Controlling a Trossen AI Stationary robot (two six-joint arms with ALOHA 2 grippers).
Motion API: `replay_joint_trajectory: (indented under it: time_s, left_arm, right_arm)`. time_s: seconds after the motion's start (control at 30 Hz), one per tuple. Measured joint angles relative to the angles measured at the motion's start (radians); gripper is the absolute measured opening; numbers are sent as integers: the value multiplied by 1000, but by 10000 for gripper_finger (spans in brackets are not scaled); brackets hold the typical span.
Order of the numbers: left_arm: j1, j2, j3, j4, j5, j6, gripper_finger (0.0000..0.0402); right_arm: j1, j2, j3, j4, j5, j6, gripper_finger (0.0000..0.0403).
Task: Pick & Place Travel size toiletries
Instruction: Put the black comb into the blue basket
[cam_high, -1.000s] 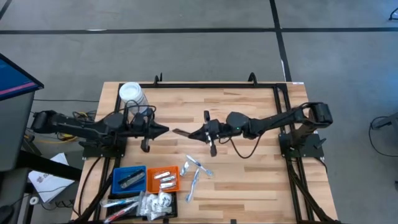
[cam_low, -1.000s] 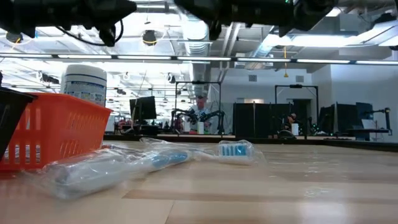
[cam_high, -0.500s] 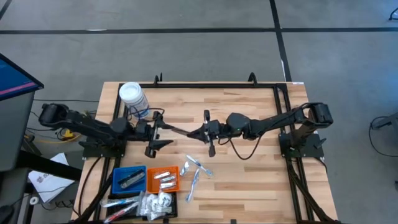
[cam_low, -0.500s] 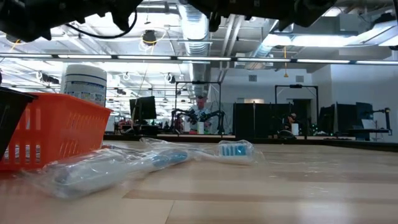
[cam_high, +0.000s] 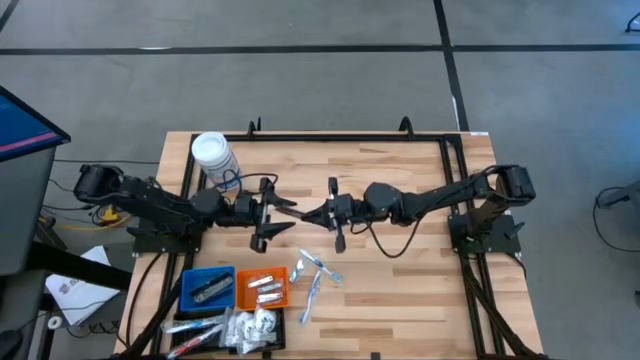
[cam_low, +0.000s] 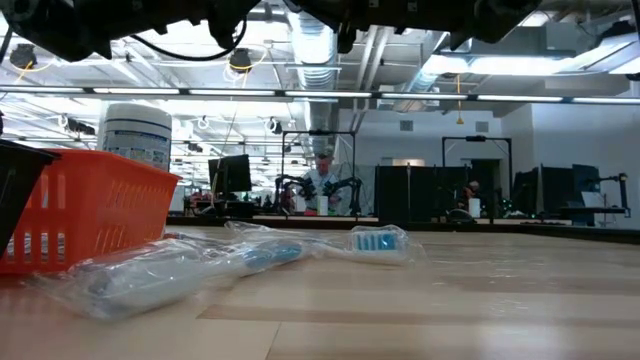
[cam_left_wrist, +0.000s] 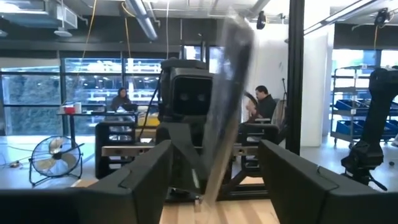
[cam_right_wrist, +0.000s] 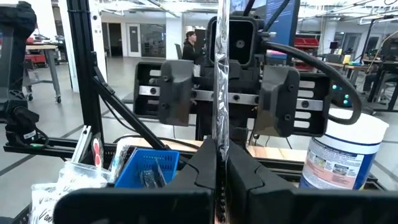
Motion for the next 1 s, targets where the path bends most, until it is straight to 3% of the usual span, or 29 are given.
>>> replay_joint_trajectory:
  time_s: [0.2,0.4,0.47,0.7,0.87,1.0]
  left_arm:
    - [0,0,0,5,-16,-2,171]
    - [0,0,0,7,-18,-4,54]
    - [-3,0,0,6,-25,-10,16]
    - [-5,-16,0,-25,-12,-84,6]
    - [-19,-118,3,-247,-90,-136,4]
    - [-54,-242,107,-716,-162,-212,3]
  right_arm:
    - [2,0,0,-21,0,-7,0]
    - [-1,1,1,-20,4,-16,9]
    - [-2,1,1,-21,0,-27,25]
    - [-1,-34,1,-77,0,41,142]
    - [-1,-178,12,-299,0,52,235]
    - [-1,-312,13,-395,0,2,274]
